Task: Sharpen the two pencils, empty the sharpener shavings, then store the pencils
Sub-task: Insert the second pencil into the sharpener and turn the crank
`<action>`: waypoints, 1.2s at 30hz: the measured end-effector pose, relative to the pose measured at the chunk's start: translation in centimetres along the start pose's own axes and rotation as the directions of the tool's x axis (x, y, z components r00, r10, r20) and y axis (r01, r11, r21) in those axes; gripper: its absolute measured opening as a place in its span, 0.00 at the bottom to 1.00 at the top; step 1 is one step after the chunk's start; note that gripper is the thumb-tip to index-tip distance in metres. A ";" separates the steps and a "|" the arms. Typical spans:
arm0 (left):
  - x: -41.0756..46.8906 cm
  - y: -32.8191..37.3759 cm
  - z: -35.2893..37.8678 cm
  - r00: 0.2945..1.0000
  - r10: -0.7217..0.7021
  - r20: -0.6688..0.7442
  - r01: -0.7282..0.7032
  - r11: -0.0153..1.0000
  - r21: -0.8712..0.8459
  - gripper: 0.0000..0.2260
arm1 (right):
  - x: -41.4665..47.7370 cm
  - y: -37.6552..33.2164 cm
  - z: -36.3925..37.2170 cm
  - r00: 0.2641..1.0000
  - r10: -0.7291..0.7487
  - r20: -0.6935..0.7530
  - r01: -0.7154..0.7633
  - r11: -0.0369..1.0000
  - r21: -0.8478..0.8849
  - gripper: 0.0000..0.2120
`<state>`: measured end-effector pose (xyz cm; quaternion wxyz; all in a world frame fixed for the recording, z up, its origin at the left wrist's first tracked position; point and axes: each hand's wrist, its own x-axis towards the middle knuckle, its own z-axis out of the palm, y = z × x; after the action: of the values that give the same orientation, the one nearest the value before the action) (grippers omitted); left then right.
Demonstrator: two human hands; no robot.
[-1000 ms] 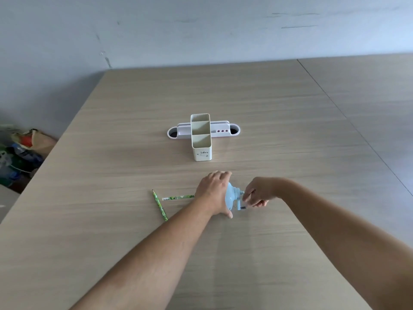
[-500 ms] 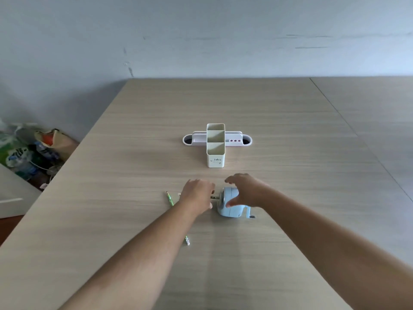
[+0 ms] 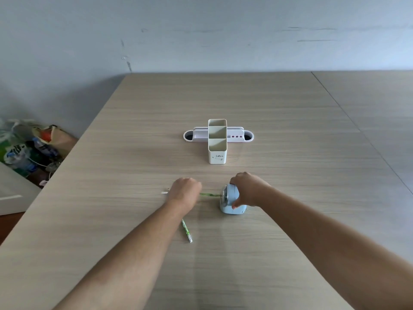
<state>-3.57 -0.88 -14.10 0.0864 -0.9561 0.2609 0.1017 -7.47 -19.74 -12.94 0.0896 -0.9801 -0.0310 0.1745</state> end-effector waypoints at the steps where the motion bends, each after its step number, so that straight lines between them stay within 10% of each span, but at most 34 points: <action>1: -0.3 -1.3 0.2 0.998 -0.054 0.021 0.054 0.998 -0.020 0.09 | -0.1 0.0 -0.1 1.000 0.007 -0.001 -0.007 1.000 0.005 0.29; 6: -1.0 -2.5 0.7 0.965 -0.259 0.033 0.252 0.888 -0.384 0.04 | -0.2 -0.2 -0.2 1.000 0.012 -0.002 -0.012 1.000 0.010 0.29; 16: 0.3 1.5 4.3 0.793 -0.425 0.437 0.581 0.307 -0.754 0.15 | -0.2 0.1 1.0 0.999 0.012 0.033 -0.014 0.999 0.048 0.28; 36: -2.6 -0.6 6.1 0.735 -0.580 0.352 0.674 0.570 -0.470 0.17 | -0.6 0.0 -0.4 1.000 0.009 -0.016 -0.007 0.996 0.091 0.33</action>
<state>-6.37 2.21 -19.32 -0.1519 -0.9541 -0.1465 0.2127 -7.89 -19.89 -12.36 0.1337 -0.9765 -0.0182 0.1679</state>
